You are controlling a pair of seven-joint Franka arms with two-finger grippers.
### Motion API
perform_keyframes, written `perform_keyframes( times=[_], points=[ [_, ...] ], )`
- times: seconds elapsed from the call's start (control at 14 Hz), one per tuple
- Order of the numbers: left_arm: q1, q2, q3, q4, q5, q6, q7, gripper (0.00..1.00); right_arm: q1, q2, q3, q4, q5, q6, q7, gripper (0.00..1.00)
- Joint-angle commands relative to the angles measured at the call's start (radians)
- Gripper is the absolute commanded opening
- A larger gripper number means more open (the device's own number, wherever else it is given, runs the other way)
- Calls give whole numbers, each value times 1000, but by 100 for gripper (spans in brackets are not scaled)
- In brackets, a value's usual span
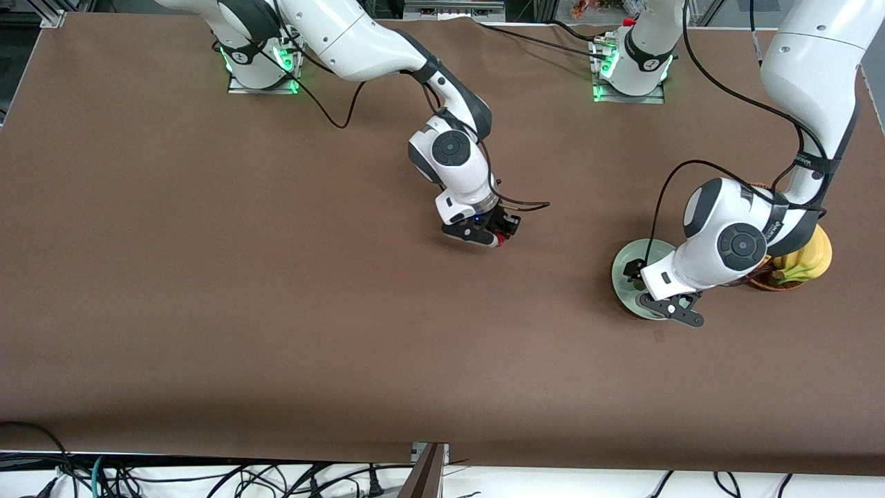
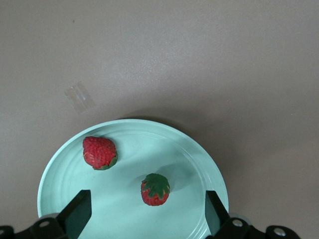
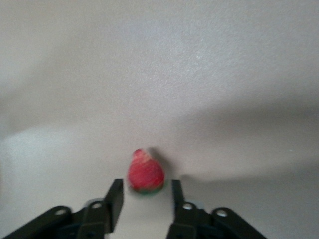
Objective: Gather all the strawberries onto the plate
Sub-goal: 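Set the strawberry at mid-table and open the right gripper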
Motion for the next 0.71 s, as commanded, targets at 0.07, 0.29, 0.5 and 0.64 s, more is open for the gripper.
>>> perform_keyframes(
  times=[0.07,0.29,0.5,0.64],
  points=[
    [5,-10,-59,-2,-34,-16,8,100,-16,-17,-45,45,-15,-27,-14,100],
    [3,-11,-151,-3,-34,-62,-138,100,-105,-89,-96,120,-12,-270,-155,100],
    [-91,-2,-194,-9,-34,-66,-425,100,-255,-164,-95,162,-13,-510,-395,100],
    [-200,19,-192,0,-33,-41,-669,100,-362,-211,-93,162,-15,-625,-546,100]
  ],
)
